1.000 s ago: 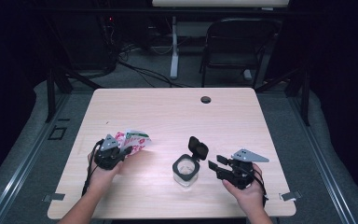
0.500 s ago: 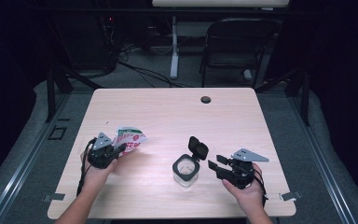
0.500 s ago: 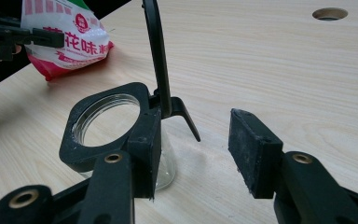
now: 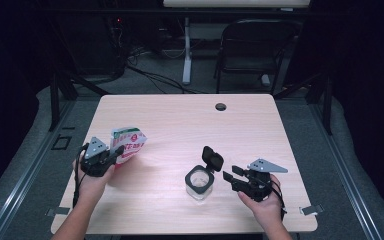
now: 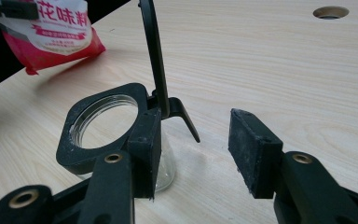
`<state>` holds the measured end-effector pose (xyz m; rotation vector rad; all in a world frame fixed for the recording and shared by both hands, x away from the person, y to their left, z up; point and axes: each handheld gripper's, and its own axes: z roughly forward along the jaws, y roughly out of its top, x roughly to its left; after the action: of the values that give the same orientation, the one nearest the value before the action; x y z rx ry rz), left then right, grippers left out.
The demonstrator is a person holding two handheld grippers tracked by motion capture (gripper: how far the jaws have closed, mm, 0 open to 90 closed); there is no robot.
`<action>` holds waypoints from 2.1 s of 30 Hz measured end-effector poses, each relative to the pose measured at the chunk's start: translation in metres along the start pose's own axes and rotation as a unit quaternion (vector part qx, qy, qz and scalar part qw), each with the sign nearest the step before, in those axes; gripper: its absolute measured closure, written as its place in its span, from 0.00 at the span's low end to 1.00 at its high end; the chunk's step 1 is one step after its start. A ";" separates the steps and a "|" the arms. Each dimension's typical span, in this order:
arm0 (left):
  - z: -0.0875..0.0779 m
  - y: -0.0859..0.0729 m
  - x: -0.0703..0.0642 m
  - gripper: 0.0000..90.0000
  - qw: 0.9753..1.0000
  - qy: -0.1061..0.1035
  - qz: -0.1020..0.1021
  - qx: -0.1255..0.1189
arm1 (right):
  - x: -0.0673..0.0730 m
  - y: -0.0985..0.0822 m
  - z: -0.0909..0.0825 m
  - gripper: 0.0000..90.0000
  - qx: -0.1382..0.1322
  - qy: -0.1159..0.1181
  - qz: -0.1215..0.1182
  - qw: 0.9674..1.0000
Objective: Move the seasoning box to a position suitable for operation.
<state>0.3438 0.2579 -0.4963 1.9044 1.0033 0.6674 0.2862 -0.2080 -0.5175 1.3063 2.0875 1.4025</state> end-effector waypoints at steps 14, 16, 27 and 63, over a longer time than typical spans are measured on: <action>-0.023 0.017 -0.004 1.00 1.000 0.004 0.010 -0.024 | 0.001 0.004 0.000 0.60 -0.010 0.002 -0.005 1.000; -0.022 0.020 -0.011 1.00 1.000 -0.003 0.018 -0.024 | 0.000 0.005 -0.002 0.60 -0.019 0.001 -0.002 1.000; -0.001 0.036 -0.052 1.00 0.996 -0.075 0.046 -0.022 | -0.006 0.006 -0.005 0.57 -0.033 -0.012 -0.002 0.999; 0.011 0.009 -0.101 1.00 0.985 -0.160 0.060 -0.007 | 0.028 0.063 -0.044 0.66 0.021 0.094 -0.026 0.995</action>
<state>0.3020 0.1648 -0.5001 1.9925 0.6836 0.4147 0.2739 -0.2036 -0.4364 1.1660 2.2672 1.5195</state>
